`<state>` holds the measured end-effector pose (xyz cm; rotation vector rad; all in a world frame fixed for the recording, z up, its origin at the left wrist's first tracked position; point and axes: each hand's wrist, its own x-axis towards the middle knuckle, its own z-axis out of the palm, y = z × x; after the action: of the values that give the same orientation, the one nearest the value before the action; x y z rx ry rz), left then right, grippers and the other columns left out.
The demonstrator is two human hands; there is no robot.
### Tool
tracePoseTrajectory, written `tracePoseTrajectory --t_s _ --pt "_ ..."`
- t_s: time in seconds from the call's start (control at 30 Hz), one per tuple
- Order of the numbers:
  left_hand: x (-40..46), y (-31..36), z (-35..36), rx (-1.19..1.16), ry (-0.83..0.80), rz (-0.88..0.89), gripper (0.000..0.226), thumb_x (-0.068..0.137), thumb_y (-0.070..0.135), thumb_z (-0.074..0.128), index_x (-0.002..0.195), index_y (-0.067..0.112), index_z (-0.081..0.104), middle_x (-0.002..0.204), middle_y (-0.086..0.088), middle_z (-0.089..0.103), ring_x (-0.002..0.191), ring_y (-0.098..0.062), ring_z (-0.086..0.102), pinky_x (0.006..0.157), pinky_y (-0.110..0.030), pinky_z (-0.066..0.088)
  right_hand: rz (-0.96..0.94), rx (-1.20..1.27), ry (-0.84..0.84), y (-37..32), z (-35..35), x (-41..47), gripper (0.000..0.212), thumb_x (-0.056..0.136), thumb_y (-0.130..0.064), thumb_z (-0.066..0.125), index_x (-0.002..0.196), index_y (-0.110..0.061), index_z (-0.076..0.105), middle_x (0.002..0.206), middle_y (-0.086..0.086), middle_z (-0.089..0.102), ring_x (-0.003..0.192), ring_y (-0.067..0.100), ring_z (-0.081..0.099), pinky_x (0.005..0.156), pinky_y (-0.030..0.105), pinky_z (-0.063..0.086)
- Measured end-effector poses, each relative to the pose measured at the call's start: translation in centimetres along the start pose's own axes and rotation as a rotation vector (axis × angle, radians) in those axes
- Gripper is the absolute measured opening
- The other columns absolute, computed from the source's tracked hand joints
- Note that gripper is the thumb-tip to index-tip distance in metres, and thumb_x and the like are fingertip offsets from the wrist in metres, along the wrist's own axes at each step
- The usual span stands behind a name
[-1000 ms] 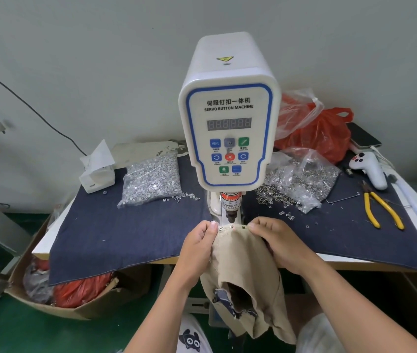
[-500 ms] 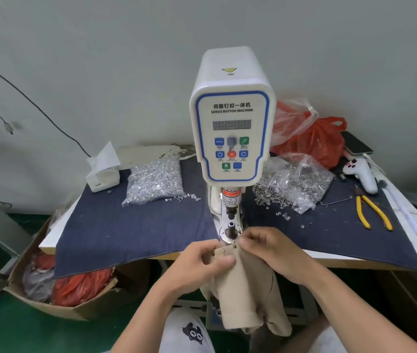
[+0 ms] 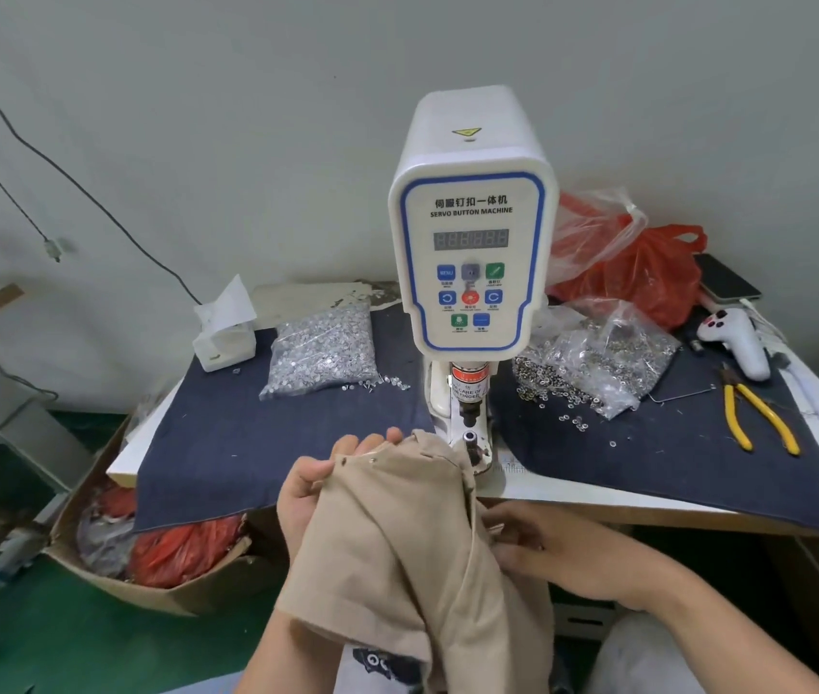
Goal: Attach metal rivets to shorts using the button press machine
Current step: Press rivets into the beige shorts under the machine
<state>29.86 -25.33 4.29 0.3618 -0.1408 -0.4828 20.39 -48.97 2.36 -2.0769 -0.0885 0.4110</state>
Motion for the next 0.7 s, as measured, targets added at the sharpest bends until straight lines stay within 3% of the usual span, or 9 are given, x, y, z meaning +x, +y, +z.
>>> tracePoseTrajectory --t_s 0.1,0.23,0.3,0.4,0.47,0.53,0.6,0.7 --pt "-0.2 0.6 -0.3 -0.035 0.059 0.034 0.031 0.054 0.020 0.072 0.057 0.019 0.041 0.067 0.002 0.045 0.086 -0.022 0.054 0.111 -0.039 0.034 -0.021 0.157 0.073 -0.5 0.2 -0.2 0.015 0.096 -0.041 0.064 0.094 -0.026 0.066 0.089 -0.018 0.066 0.086 0.001 0.058 0.082 0.028 0.045" --pt "-1.0 2.9 -1.2 0.087 0.111 -0.005 0.049 0.066 0.025 0.074 0.059 0.025 0.026 0.067 0.004 0.025 0.075 -0.022 0.049 0.098 -0.039 0.040 -0.096 0.429 0.211 -1.3 -1.0 -0.8 0.007 0.100 -0.015 0.065 0.097 -0.010 0.062 0.088 -0.006 0.068 0.087 0.009 0.060 0.083 0.033 0.045" --pt "-1.3 3.9 -1.9 0.292 0.142 -0.068 0.042 0.069 0.020 0.073 0.059 0.023 0.033 0.069 0.000 0.029 0.072 -0.022 0.051 0.088 -0.036 0.043 -0.140 0.471 0.236 -2.2 -1.7 -0.9 0.013 0.093 -0.005 0.072 0.095 -0.007 0.059 0.083 -0.002 0.065 0.080 0.012 0.058 0.077 0.031 0.045" --pt "-1.3 4.1 -1.6 0.859 0.154 -0.051 0.007 0.075 0.018 0.065 0.078 0.013 0.061 0.091 -0.012 0.062 0.078 -0.023 0.065 0.073 -0.029 0.055 -0.190 0.459 0.262 -3.9 -2.2 -0.6 0.021 0.078 -0.013 0.079 0.086 -0.010 0.059 0.074 -0.003 0.061 0.069 0.009 0.055 0.065 0.021 0.044" --pt "-1.0 3.2 -0.8 1.252 0.043 -0.075 0.027 0.086 0.041 0.066 0.106 0.024 0.071 0.117 -0.001 0.074 0.100 -0.015 0.071 0.085 -0.024 0.056 -0.210 0.411 0.310 -5.3 -1.9 0.0 0.019 0.073 -0.018 0.077 0.079 -0.017 0.060 0.070 -0.003 0.059 0.066 0.010 0.053 0.063 0.023 0.042" --pt "-0.8 1.7 0.6 1.453 -0.131 -0.175 0.045 0.090 0.060 0.064 0.126 0.034 0.068 0.124 0.014 0.073 0.111 -0.002 0.068 0.093 -0.022 0.053 -0.208 0.345 0.342 -6.5 -1.4 0.9 0.016 0.071 -0.022 0.076 0.074 -0.025 0.061 0.069 -0.007 0.059 0.067 0.010 0.052 0.066 0.028 0.042" --pt "-0.7 0.2 1.5 1.451 -0.122 -0.224 0.049 0.087 0.064 0.069 0.123 0.032 0.071 0.120 0.011 0.076 0.112 -0.006 0.070 0.096 -0.030 0.055 -0.230 0.280 0.322 -7.2 -1.1 1.3 0.016 0.071 -0.025 0.075 0.076 -0.031 0.061 0.070 -0.013 0.060 0.067 0.006 0.051 0.066 0.024 0.043" --pt "-0.8 -0.2 1.3 1.141 -0.041 -0.200 0.047 0.090 0.049 0.078 0.124 0.018 0.073 0.128 -0.014 0.073 0.125 -0.034 0.066 0.111 -0.052 0.048 -0.254 0.285 0.238 -6.5 -1.9 0.8 0.018 0.079 -0.028 0.078 0.091 -0.032 0.065 0.086 -0.008 0.068 0.080 0.005 0.059 0.075 0.021 0.048"
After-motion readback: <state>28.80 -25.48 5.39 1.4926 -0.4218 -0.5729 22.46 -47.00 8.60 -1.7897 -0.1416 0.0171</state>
